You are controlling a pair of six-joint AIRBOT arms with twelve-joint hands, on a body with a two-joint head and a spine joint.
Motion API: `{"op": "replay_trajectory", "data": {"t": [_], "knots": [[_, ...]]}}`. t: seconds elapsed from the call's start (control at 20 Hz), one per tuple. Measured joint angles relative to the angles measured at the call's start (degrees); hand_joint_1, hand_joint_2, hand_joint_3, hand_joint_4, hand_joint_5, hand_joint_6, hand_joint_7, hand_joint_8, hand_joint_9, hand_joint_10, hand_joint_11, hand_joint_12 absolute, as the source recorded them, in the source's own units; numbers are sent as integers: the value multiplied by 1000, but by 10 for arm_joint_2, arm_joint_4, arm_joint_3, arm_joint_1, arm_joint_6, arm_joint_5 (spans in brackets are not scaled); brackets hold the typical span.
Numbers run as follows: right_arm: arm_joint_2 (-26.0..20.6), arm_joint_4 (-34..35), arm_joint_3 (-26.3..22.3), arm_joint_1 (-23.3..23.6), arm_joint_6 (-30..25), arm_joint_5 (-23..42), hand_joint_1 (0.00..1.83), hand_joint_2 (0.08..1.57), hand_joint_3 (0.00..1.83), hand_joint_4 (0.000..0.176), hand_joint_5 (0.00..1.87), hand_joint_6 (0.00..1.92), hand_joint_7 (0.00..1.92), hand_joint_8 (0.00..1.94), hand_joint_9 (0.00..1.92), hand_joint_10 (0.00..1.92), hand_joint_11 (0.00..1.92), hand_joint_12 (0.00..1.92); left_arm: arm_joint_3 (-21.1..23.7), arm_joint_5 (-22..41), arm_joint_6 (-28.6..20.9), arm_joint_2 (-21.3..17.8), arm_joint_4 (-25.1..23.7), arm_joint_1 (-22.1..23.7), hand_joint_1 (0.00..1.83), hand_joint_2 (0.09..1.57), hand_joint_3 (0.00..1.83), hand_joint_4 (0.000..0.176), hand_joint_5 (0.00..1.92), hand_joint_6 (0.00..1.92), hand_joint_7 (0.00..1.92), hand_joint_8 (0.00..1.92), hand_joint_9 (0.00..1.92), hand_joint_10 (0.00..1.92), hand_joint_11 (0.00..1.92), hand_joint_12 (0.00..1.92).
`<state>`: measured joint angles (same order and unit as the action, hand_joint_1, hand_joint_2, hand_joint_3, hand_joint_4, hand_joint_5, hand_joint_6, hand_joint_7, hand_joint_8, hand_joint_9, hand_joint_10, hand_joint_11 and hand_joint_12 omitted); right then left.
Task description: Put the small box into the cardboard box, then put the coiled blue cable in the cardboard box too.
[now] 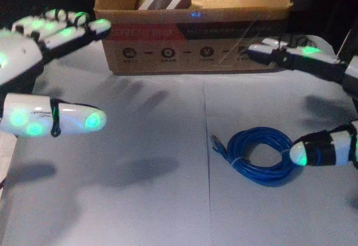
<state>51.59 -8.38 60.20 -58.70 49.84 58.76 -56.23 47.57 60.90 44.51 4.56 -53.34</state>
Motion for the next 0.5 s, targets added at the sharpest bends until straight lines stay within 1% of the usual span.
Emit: {"op": "replay_trajectory", "data": {"t": [0.05,0.1,0.15,0.2,0.3,0.4,0.45,0.5], "knots": [[8,-4,6,0,-3,-10,617,865,0,176,65,0,0,0,0,0,0,0,7,12,1,0,20,-28,133,884,0,176,0,0,0,0,0,0,66,28],[10,-5,9,0,-5,-15,645,841,0,176,29,0,0,0,0,0,0,0,8,17,1,0,26,-36,125,883,0,176,0,0,0,0,0,0,55,23],[19,-7,19,0,-14,-31,681,797,0,176,0,0,0,0,0,0,0,0,14,28,2,0,43,-56,155,871,0,176,0,0,0,0,0,0,50,19],[23,-5,22,0,-15,-44,688,763,0,176,0,0,0,0,0,0,0,0,17,35,2,0,51,-63,195,876,0,176,0,0,0,0,0,0,37,12],[30,-10,24,0,-16,-61,630,752,0,176,0,0,0,0,0,0,0,0,17,51,2,0,73,-70,219,886,2,176,0,0,0,0,0,0,25,6],[41,-16,31,0,-16,-75,711,732,0,176,0,0,0,0,0,0,0,0,17,65,2,0,80,-70,225,887,1,176,0,0,0,0,0,0,38,11],[49,-21,38,0,-17,-86,724,731,0,176,0,0,0,0,0,0,0,0,17,66,2,0,78,-70,227,890,2,176,0,0,0,0,0,0,38,10],[52,-30,41,11,-17,-103,726,730,0,176,0,0,0,0,0,0,0,0,17,66,2,0,75,-70,220,895,4,176,0,0,0,0,0,0,21,3]]}}
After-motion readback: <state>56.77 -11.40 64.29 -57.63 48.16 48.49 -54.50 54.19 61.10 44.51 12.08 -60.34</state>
